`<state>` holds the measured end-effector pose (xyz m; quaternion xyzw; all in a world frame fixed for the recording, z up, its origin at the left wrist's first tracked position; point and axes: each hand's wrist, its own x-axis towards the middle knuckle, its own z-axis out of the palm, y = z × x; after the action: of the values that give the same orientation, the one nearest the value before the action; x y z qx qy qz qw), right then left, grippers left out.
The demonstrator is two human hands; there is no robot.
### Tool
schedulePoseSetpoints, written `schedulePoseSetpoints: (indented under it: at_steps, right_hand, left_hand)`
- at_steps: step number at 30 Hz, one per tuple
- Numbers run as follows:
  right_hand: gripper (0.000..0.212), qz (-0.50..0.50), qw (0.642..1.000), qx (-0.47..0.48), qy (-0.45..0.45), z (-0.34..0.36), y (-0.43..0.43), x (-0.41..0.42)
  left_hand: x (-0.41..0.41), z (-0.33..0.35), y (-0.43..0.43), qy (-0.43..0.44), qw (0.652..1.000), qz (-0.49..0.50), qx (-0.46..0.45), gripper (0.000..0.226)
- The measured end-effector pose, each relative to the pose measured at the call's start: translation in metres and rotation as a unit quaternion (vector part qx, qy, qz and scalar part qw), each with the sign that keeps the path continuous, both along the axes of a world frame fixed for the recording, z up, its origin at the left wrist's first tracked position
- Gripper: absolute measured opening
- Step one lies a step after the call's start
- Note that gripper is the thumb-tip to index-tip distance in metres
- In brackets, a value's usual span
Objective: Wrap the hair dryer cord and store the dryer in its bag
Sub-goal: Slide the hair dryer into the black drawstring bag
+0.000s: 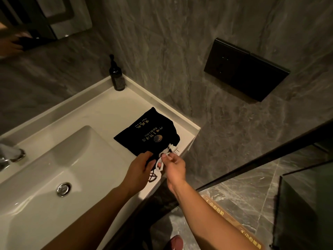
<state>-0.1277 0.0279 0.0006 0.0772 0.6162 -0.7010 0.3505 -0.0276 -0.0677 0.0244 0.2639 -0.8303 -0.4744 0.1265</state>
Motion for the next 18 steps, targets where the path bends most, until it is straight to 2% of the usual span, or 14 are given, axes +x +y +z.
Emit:
schedulePoseSetpoints:
  at_steps: [2,5,7,9,11,14,16,18]
  right_hand:
    - [0.015,0.030,0.999,0.019,0.014,0.000,0.000,0.002]
    - [0.048,0.167,0.985,-0.032,-0.039,-0.010,0.012,-0.004]
    - [0.062,0.251,0.968,0.007,-0.021,-0.013,0.023,-0.015]
    - [0.047,0.262,0.959,0.096,0.053,-0.013,0.029,-0.030]
    - [0.032,0.191,0.950,0.188,0.162,-0.009,0.029,-0.044]
    - [0.019,0.154,0.889,0.292,0.316,0.000,0.022,-0.064]
    - [0.054,0.218,0.854,0.308,0.359,0.006,0.013,-0.072]
    - [0.074,0.267,0.830,0.321,0.370,0.008,0.003,-0.078]
  left_hand:
    - [0.005,-0.002,-0.001,-0.002,1.000,0.002,-0.024,0.011]
    - [0.010,-0.003,-0.007,-0.009,0.999,0.010,-0.035,0.014]
    - [0.014,-0.005,-0.011,-0.028,0.999,0.021,-0.023,0.018]
    - [0.018,-0.009,-0.013,-0.046,0.998,0.029,-0.026,0.020]
    - [0.022,-0.012,-0.012,-0.054,0.997,0.037,-0.028,0.021]
    - [0.026,-0.015,-0.010,-0.064,0.997,0.051,-0.004,0.023]
    - [0.027,-0.017,-0.009,-0.077,0.995,0.058,0.017,0.026]
    - [0.027,-0.019,-0.005,-0.093,0.993,0.075,0.020,0.028]
